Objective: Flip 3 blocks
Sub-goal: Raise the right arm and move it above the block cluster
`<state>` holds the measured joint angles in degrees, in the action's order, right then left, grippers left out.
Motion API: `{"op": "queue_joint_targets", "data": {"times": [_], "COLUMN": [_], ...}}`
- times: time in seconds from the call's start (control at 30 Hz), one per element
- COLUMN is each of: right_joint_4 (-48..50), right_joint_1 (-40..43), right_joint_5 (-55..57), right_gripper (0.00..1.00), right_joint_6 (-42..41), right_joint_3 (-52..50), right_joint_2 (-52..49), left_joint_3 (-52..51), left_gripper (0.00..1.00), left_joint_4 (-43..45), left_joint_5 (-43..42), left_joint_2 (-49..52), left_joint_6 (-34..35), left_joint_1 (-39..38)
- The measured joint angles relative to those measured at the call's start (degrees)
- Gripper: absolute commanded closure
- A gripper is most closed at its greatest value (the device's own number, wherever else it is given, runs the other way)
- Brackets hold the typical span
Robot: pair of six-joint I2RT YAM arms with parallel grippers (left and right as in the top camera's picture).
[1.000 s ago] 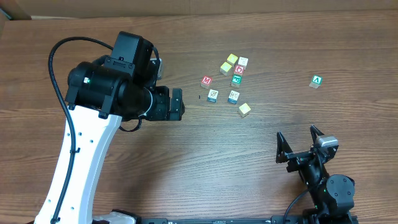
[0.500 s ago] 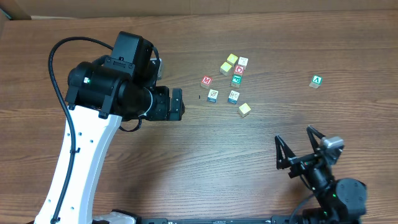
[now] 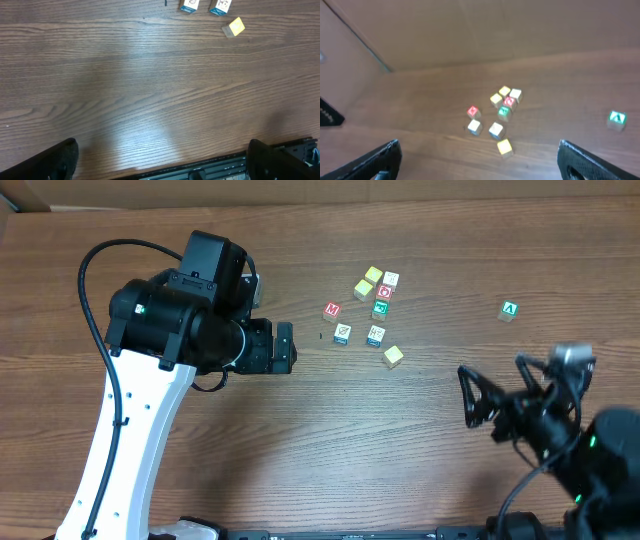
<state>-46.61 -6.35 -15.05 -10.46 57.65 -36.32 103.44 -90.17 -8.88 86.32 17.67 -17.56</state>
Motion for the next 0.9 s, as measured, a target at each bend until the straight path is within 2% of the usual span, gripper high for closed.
{"op": "queue_joint_targets", "data": {"times": [0.23,0.33,0.5,0.7,0.77,0.83,0.87,0.9], "right_joint_4": [-18.7,-24.3,-29.9,-30.2,-29.4,-28.4,-28.0,-27.5], "right_joint_1": [0.0,0.0,0.0,0.0,0.0,0.0,0.0,0.0], "right_joint_5": [-0.2,-0.2,-0.2,-0.2,-0.2,-0.3,-0.3,-0.3], "right_gripper": [0.0,0.0,0.0,0.01,0.18,0.4,0.56,0.76], "right_joint_6": [0.0,-0.1,0.0,0.0,0.3,0.0,0.0,-0.1], "right_joint_3": [20.3,25.6,28.4,28.4,28.4,28.4,28.4,28.4], "right_joint_2": [-17.4,-23.7,-32.3,-37.2,-38.1,-38.6,-38.8,-38.9], "left_joint_3": [0.0,0.0,0.0,0.0,0.0,0.0,0.0,0.0], "left_gripper": [0.0,0.0,0.0,0.0,0.0,0.0,0.0,0.0], "left_joint_4": [0.0,0.0,0.0,0.0,0.0,0.0,0.0,0.0], "left_joint_5": [0.2,0.2,0.2,0.2,0.2,0.2,0.2,0.2], "left_joint_2": [0.0,0.0,0.0,0.0,0.0,0.0,0.0,0.0], "left_joint_6": [0.0,0.0,0.0,0.0,0.0,0.0,0.0,0.0], "left_joint_1": [0.0,0.0,0.0,0.0,0.0,0.0,0.0,0.0]}}
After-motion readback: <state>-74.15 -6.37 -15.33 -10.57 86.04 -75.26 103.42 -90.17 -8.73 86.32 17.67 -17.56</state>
